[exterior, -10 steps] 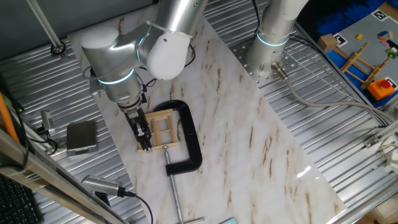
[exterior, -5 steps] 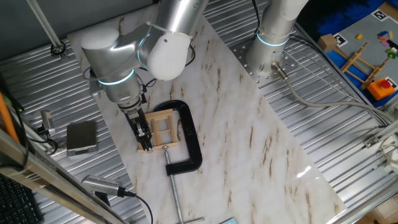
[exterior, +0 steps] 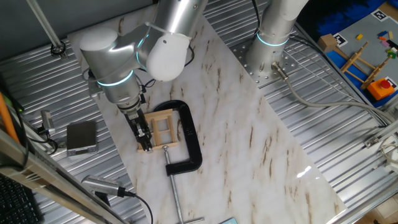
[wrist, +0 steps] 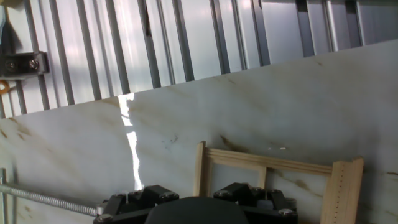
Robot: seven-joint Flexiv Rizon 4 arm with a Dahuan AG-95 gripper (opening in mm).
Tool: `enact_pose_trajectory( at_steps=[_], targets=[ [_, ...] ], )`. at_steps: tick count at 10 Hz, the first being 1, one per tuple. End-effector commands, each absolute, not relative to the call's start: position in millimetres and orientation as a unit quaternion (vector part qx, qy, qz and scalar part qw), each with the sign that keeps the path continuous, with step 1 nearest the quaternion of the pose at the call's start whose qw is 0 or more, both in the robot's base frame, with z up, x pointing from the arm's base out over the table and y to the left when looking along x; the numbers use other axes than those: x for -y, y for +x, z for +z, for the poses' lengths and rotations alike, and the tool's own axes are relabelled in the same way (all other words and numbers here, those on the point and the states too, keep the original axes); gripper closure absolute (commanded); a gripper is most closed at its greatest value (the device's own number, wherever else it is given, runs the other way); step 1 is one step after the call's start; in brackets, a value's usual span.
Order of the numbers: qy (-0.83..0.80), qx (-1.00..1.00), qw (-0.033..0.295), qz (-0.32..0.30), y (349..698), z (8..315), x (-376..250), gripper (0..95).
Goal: Close a sliding window
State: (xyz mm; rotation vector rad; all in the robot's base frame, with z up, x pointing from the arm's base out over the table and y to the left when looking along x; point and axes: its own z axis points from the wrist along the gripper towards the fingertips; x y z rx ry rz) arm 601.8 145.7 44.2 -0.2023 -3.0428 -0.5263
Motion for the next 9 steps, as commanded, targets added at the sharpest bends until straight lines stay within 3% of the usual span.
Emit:
enact_pose_trajectory(
  at_steps=[1, 9],
  targets=[
    [-0.076, 0.982, 0.023, -0.174, 601.4, 45.1, -145.4, 19.0],
    [-0.078, 0.981, 0.020, -0.177, 596.1, 32.4, -147.9, 19.0]
  ],
)
